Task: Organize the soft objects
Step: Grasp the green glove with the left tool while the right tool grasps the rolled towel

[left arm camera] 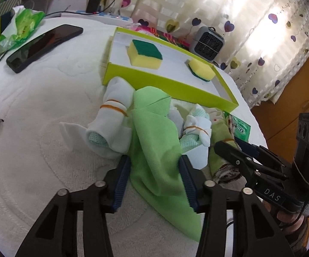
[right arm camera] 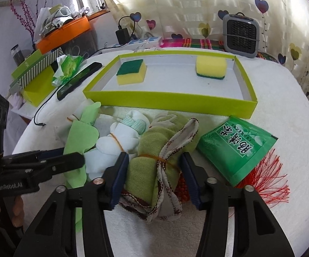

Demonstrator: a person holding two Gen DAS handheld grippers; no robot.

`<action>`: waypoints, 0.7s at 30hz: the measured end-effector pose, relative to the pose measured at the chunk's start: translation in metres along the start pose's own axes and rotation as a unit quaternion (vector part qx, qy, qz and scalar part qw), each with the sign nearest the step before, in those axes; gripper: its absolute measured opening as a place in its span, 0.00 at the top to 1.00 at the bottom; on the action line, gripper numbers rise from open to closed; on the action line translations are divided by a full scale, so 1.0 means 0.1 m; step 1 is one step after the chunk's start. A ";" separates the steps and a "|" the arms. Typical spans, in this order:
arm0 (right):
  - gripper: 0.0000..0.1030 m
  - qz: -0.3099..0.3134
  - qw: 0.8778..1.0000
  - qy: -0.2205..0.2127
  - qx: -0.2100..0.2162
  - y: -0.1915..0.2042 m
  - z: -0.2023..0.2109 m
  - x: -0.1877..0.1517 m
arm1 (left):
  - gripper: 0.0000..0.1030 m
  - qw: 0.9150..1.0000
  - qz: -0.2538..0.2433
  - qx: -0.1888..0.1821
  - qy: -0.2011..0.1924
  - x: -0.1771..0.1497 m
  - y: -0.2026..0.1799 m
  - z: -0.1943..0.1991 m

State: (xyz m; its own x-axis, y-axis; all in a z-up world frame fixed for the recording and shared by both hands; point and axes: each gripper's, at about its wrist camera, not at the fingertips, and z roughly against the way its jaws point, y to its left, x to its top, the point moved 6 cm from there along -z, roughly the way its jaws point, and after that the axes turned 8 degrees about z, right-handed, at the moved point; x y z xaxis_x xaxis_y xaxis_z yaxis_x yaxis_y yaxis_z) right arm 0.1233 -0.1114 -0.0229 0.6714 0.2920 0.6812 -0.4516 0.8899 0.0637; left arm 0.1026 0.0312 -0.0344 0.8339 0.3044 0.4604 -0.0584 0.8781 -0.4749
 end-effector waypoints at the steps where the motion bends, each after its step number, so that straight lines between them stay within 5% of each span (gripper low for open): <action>1: 0.58 0.002 1.000 -0.001 -0.002 0.00 0.01 0.00 | 0.70 1.000 0.000 0.004 0.000 0.01 0.01 -0.01; 6: 0.66 0.002 1.000 -0.010 -0.005 -0.02 0.05 0.00 | 0.90 1.000 0.000 0.007 -0.002 0.00 0.03 0.00; 21: 0.69 -0.010 0.998 -0.060 0.000 -0.06 0.31 0.10 | 0.91 0.999 -0.017 -0.013 -0.047 0.13 -0.09 0.30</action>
State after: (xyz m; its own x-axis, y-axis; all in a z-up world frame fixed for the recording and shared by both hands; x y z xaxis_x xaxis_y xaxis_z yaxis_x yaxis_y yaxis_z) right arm 0.1146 -0.1244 0.0062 0.6052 0.2291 0.7624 -0.4378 0.8957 0.0783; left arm 0.0975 0.0380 -0.0017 0.7796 0.3098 0.5443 -0.0164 0.8789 -0.4767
